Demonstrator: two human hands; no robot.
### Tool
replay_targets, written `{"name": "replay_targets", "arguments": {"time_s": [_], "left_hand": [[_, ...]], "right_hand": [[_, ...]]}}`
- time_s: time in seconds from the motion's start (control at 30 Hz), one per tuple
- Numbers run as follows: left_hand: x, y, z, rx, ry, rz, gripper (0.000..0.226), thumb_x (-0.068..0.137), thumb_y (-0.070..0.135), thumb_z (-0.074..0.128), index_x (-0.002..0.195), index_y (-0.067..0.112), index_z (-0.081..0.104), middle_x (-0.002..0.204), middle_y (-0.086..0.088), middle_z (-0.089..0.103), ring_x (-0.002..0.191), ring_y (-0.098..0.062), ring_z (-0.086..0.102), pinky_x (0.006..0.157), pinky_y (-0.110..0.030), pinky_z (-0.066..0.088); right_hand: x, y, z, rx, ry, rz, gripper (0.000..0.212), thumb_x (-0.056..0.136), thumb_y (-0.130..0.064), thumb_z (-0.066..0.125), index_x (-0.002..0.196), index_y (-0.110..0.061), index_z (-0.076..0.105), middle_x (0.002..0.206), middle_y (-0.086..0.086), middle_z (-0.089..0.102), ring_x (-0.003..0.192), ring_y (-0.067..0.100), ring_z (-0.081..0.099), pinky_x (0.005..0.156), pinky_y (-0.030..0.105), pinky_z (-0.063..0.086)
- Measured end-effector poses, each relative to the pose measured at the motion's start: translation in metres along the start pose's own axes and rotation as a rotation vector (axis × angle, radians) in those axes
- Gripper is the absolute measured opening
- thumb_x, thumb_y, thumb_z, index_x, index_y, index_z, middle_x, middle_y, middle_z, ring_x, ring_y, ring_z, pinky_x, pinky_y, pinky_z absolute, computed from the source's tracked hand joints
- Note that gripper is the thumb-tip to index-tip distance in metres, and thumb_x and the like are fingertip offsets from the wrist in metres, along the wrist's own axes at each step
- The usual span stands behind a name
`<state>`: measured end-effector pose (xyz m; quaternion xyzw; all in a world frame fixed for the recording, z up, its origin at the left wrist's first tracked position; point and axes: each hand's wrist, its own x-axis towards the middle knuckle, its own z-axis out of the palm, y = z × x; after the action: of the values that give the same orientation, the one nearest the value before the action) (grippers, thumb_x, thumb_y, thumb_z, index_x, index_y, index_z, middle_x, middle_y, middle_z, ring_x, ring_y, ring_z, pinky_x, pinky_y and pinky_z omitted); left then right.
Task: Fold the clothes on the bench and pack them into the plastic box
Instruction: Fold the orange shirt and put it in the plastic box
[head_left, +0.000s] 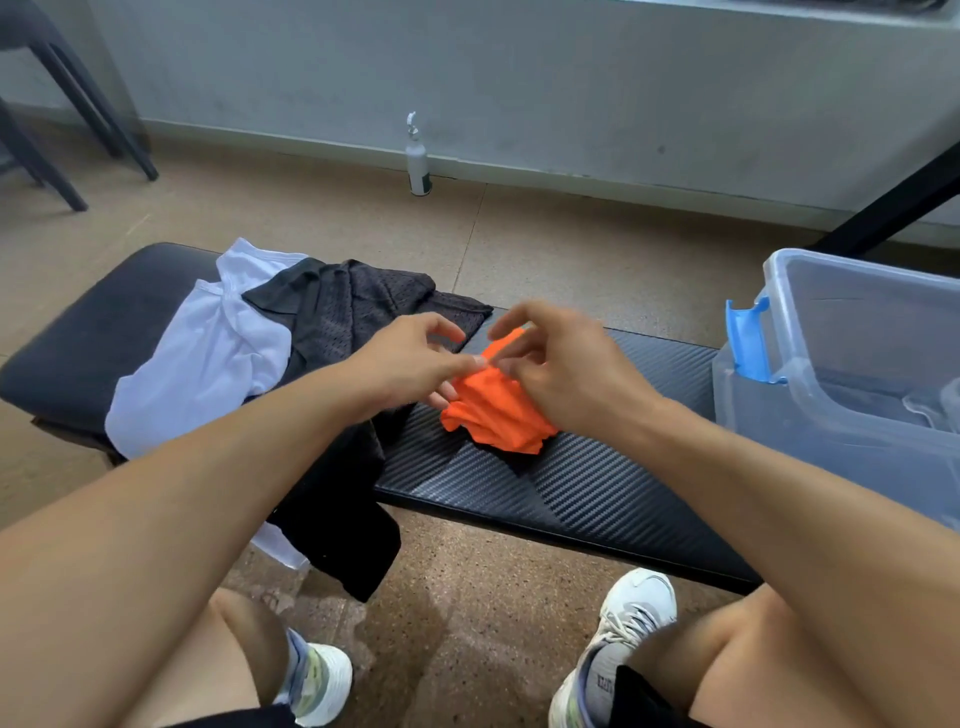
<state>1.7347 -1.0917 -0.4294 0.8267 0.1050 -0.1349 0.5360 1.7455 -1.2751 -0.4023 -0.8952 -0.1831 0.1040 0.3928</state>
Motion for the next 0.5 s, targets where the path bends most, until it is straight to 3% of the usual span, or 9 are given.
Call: {"name": "replay_targets", "arguments": {"time_s": [0.1,0.17,0.23,0.33,0.43,0.5], "left_hand": [[0.001,-0.002,0.002,0.102,0.014,0.066,0.046,0.082,0.009,0.08,0.124,0.011,0.061,0.095,-0.009,0.076,0.071,-0.017,0.07,0.062,-0.023,0.059],[0.001,-0.002,-0.001,0.163,0.025,0.094,0.048,0.081,0.006,0.08,0.124,0.013,0.061,0.092,-0.003,0.077,0.079,-0.021,0.073,0.074,-0.028,0.06],[0.0,-0.002,-0.001,0.227,0.019,0.103,0.048,0.081,0.006,0.078,0.125,0.016,0.061,0.095,0.0,0.076,0.088,-0.021,0.073,0.085,-0.034,0.059],[0.0,-0.001,0.002,0.212,-0.005,0.11,0.046,0.085,0.01,0.072,0.128,0.021,0.06,0.104,0.003,0.072,0.091,-0.018,0.071,0.09,-0.04,0.058],[-0.002,0.001,0.001,0.165,-0.016,0.079,0.049,0.084,0.05,0.072,0.125,0.029,0.06,0.112,0.008,0.068,0.098,-0.01,0.068,0.091,-0.037,0.057],[-0.004,0.001,0.0,0.285,-0.021,0.086,0.058,0.074,0.066,0.074,0.119,0.031,0.063,0.108,0.011,0.069,0.098,-0.007,0.066,0.091,-0.033,0.054]], "right_hand": [[0.011,0.015,-0.013,-0.158,0.079,0.073,0.043,0.079,-0.02,0.083,0.116,-0.027,0.062,0.11,-0.005,0.067,0.101,0.013,0.064,0.09,0.032,0.052],[0.015,0.027,-0.015,-0.275,-0.028,0.21,0.077,0.073,-0.039,0.087,0.139,-0.022,0.051,0.134,0.002,0.056,0.124,0.02,0.054,0.106,0.036,0.044],[0.015,0.035,-0.013,-0.269,-0.15,0.345,0.097,0.068,-0.057,0.085,0.147,-0.019,0.043,0.142,0.003,0.054,0.128,0.022,0.053,0.108,0.039,0.043],[0.014,0.04,-0.004,-0.226,-0.175,0.351,0.083,0.064,-0.064,0.084,0.131,-0.023,0.057,0.12,-0.003,0.067,0.106,0.016,0.062,0.092,0.035,0.052],[0.01,0.032,0.003,-0.141,-0.123,0.221,0.077,0.06,-0.051,0.091,0.125,-0.027,0.057,0.114,-0.008,0.063,0.101,0.013,0.062,0.085,0.031,0.052],[0.009,0.024,0.005,-0.14,-0.121,0.11,0.08,0.06,-0.043,0.094,0.128,-0.03,0.054,0.118,-0.009,0.057,0.104,0.012,0.057,0.085,0.03,0.05]]}}
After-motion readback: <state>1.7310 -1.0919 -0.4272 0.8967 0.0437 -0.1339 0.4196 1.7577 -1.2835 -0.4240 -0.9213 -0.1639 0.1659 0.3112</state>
